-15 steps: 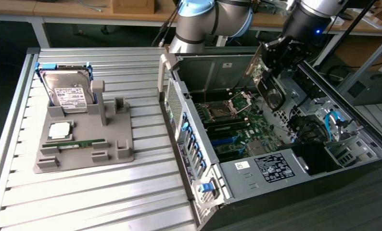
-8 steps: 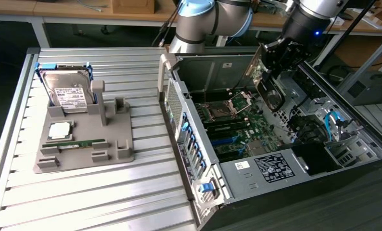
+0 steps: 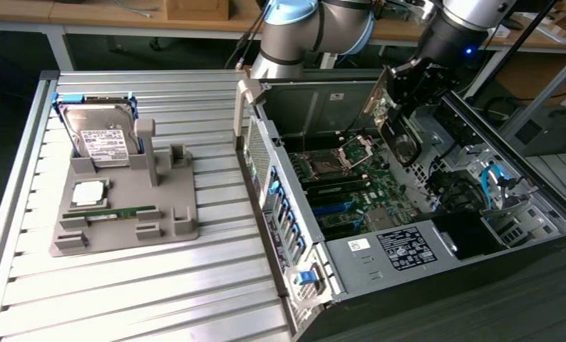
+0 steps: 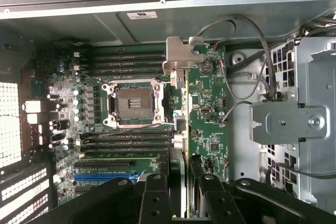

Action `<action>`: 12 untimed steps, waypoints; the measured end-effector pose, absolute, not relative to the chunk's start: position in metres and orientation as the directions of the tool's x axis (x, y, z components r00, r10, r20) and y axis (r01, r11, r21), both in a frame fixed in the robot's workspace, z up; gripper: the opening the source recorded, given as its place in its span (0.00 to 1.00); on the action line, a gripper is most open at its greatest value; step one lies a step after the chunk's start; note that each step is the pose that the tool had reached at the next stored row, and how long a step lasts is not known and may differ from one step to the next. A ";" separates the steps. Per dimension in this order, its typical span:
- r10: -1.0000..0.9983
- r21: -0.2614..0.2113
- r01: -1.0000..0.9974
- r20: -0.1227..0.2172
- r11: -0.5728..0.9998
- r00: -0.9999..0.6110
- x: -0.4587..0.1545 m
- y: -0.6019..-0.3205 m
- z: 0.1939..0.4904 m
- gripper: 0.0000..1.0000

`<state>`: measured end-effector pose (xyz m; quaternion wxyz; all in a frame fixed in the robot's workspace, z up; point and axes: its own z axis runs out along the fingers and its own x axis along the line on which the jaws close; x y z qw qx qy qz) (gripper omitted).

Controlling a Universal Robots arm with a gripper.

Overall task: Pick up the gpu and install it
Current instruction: 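Pick up the gpu and move the gpu toward the slot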

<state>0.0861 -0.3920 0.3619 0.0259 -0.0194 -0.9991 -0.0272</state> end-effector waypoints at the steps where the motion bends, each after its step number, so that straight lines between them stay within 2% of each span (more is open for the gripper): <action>1: 0.037 0.053 0.040 0.053 0.998 -0.998 0.086 -0.392 0.362 0.27; 12: 0.034 0.053 0.037 0.053 0.998 -0.998 0.086 -0.392 0.357 0.27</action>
